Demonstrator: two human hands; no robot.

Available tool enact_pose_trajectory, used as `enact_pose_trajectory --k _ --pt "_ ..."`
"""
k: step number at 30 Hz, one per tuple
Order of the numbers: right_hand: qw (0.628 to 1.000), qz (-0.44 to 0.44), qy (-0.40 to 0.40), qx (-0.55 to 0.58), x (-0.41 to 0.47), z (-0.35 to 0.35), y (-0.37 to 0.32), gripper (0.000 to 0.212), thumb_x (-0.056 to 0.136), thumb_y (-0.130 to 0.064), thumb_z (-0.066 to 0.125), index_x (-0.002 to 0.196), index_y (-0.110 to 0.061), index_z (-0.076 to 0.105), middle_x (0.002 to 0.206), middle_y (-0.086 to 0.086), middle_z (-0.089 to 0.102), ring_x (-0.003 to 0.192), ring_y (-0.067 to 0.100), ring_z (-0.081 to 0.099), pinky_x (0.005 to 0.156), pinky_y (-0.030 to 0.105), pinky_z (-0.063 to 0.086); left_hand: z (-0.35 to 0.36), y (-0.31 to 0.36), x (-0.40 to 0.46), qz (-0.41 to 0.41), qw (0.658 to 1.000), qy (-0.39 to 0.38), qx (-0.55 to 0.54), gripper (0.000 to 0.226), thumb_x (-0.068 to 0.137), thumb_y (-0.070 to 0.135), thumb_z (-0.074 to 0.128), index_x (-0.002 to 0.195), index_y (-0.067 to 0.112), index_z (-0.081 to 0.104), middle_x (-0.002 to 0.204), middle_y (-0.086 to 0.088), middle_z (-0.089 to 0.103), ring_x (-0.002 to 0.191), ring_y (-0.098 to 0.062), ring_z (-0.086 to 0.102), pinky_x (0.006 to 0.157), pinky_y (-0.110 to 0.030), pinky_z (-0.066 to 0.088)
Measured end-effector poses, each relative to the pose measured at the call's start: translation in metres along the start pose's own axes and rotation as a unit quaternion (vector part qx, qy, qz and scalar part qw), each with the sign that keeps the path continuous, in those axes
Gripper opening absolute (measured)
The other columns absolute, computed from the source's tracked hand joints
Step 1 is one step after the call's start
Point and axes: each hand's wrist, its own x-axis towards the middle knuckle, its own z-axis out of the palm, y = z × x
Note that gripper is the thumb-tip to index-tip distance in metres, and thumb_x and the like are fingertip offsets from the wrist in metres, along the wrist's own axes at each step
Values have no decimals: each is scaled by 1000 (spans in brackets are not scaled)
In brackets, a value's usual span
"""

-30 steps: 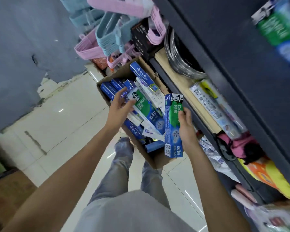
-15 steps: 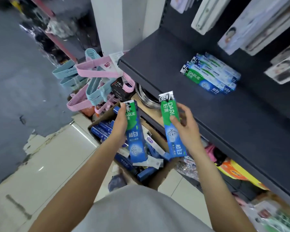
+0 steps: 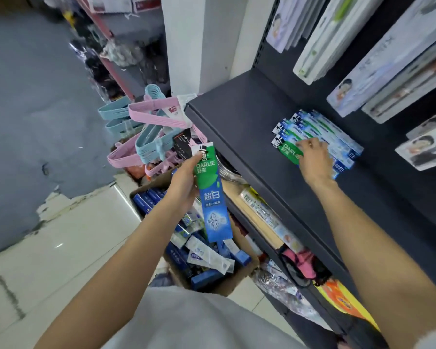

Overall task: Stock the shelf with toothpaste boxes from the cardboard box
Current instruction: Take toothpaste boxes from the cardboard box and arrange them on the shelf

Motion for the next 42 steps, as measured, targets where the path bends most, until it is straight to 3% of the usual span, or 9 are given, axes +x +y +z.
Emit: enact_pose_trajectory --k 7,13,19,23,25,30,33,37,42 --pt "934 -76 41 347 -84 -43 -74 46 89 -28 61 132 -21 48 132 -3 45 122 18 43 102 30 34 25 0 -1 37 993 61 95 41 94 35 56 122 9 41 104 -2 59 88 -15 60 87 -41 49" --pt "961 -84 -51 259 -155 -27 -118 71 81 -27 68 140 -36 29 131 -5 43 112 15 50 84 28 43 50 -7 -9 52 986 30 153 48 90 39 59 121 15 30 104 3 48 95 -11 53 92 -37 45" --pt "622 127 -239 735 -148 -36 -86 37 90 0 50 119 -22 59 101 -1 70 84 9 66 69 21 51 46 1 -11 27 962 -126 242 38 91 34 58 122 13 57 111 -5 67 88 -14 65 79 -24 54" --pt "502 205 -293 788 -151 -42 -79 26 96 -15 38 104 -9 62 80 6 72 63 15 67 55 21 52 51 -2 -4 8 963 -127 235 37 88 33 63 117 11 62 109 -8 70 93 -21 68 87 -36 55" --pt "560 186 -256 766 -149 -39 -70 25 95 -23 47 109 -9 63 90 6 72 73 17 68 64 24 54 55 -7 0 21 970 -109 216 32 88 30 64 113 10 62 101 -6 71 79 -17 70 75 -30 58" --pt "871 70 -97 477 -137 -29 -42 25 85 -25 68 109 -24 62 101 -12 68 93 0 62 84 18 49 68 -29 21 31 972 -70 222 37 86 42 64 107 12 59 93 1 69 68 -3 69 65 -23 58" --pt "914 65 -29 400 -114 -28 -24 31 87 -22 67 116 -17 58 104 -10 62 94 5 55 79 16 42 76 -38 32 50 936 -71 342 75 80 70 52 133 17 48 129 0 58 114 -14 58 102 -38 44" --pt "874 145 -76 458 -68 -28 1 32 90 -21 62 121 -13 57 112 0 58 107 13 51 87 22 37 78 -39 50 141 830 -87 533 49 100 39 38 143 16 37 142 -2 48 129 -20 45 106 -32 34" --pt "897 129 -91 414 -45 -28 7 36 91 -21 60 127 -15 54 117 0 58 109 13 50 87 19 36 69 -45 79 233 622 -104 741 51 96 30 44 145 19 34 152 3 31 140 -21 24 116 -36 19"
